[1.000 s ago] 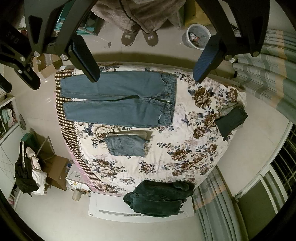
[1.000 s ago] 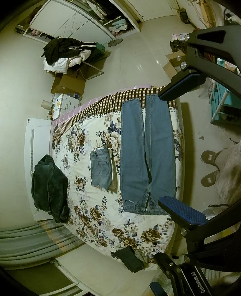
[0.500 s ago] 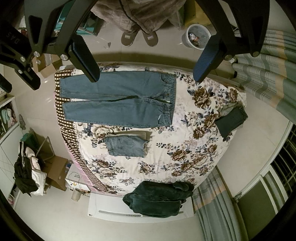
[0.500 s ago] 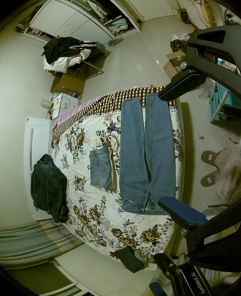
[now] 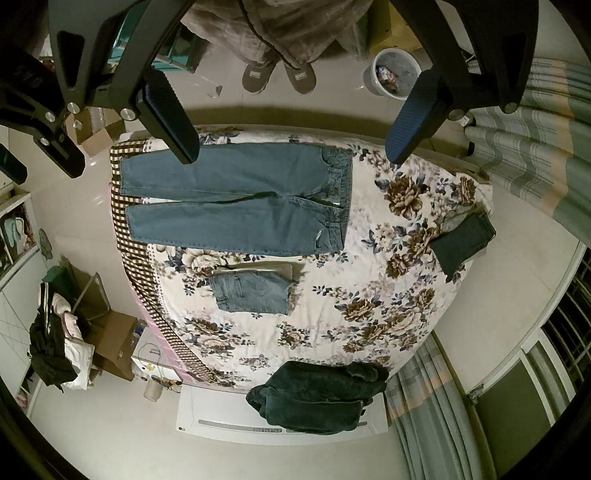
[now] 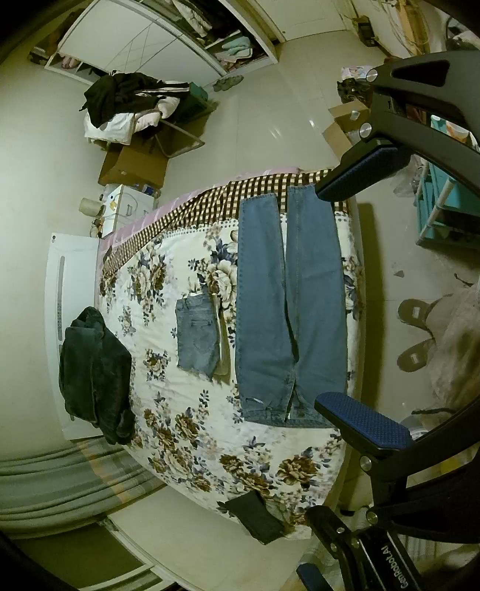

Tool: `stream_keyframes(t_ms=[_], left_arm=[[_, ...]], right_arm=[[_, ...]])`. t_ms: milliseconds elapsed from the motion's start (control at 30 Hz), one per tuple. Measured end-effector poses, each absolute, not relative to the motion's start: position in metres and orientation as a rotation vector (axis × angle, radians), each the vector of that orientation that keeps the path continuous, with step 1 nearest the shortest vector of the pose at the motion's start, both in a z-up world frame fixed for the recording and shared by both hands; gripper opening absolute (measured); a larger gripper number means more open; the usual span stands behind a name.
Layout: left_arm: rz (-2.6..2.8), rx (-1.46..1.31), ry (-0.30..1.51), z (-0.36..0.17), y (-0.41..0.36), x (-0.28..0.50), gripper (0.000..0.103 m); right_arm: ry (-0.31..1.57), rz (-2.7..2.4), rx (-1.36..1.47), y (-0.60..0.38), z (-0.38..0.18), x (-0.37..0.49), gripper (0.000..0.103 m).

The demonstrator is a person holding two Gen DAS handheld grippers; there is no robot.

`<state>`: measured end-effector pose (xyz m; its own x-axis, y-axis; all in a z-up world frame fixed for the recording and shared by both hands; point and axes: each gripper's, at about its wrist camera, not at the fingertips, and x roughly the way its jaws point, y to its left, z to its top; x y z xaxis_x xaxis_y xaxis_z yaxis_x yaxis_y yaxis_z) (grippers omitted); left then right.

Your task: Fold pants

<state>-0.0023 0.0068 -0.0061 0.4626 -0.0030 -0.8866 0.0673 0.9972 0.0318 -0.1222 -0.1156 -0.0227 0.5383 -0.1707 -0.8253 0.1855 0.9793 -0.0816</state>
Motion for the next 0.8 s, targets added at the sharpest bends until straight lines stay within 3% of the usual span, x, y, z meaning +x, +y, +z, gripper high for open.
stream_keyframes(t_ms=[567, 800], left_arm=[[-0.015, 0.069, 1.051, -0.031, -0.006, -0.003, 0.103], [0.064, 0.008, 1.068, -0.075, 0.009, 0.062, 0.103]], right_arm=[[0.998, -0.256, 0.056, -0.090, -0.063, -0.130, 0.103], [0.994, -0.444, 0.105, -0.120, -0.107, -0.086, 0.103]])
